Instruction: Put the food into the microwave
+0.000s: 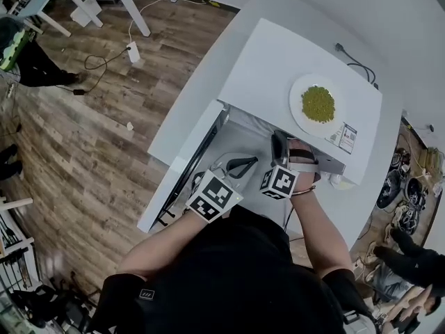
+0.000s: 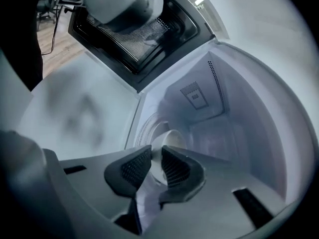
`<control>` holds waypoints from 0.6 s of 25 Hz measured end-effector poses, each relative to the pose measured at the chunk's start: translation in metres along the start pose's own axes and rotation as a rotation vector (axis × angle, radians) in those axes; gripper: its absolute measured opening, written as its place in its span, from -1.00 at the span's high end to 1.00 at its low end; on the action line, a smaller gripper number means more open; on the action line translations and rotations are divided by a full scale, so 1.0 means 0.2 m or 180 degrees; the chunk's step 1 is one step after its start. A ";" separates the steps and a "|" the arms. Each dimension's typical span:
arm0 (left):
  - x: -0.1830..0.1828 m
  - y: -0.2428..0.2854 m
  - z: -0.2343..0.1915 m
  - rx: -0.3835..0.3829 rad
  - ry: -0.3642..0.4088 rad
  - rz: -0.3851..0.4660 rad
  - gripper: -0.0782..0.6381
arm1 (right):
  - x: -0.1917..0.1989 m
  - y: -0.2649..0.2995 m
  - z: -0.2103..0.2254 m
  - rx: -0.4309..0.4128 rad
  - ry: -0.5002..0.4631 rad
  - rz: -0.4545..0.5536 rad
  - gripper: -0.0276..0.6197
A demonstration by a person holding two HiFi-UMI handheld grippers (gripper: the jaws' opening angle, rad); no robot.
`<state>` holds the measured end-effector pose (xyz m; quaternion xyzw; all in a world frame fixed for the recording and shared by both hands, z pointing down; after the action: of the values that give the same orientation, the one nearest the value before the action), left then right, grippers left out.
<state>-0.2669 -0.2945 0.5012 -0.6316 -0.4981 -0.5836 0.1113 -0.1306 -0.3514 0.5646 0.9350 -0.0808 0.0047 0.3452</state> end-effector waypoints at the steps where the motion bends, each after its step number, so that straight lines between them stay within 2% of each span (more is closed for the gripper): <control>1: 0.00 0.00 0.00 0.0005 -0.0013 -0.0003 0.76 | 0.00 0.01 0.01 0.0000 -0.0001 -0.0001 0.68; 8: 0.02 0.00 -0.02 0.0012 -0.0082 -0.0001 0.76 | 0.01 0.11 0.06 0.0004 0.0055 0.0000 0.69; 11: 0.02 -0.03 -0.02 -0.0023 -0.0127 0.0052 0.76 | 0.00 0.11 0.08 -0.0054 0.0177 0.0019 0.68; 15: 0.01 -0.11 -0.02 -0.0010 -0.0186 0.0133 0.76 | -0.02 0.03 0.09 -0.0027 0.0368 0.0054 0.49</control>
<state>-0.2863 -0.2868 0.4949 -0.6588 -0.4869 -0.5632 0.1079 -0.1374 -0.3673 0.5553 0.9310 -0.0686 0.0613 0.3532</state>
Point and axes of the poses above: the fingertips, and each gripper's own axes: y forward along the fingers, z to its right, x out of its underside, the point moved 10 cm from there along -y, backward along the fingers, and after that the axes turned 8 degrees about -y, right-handed, at the moved point
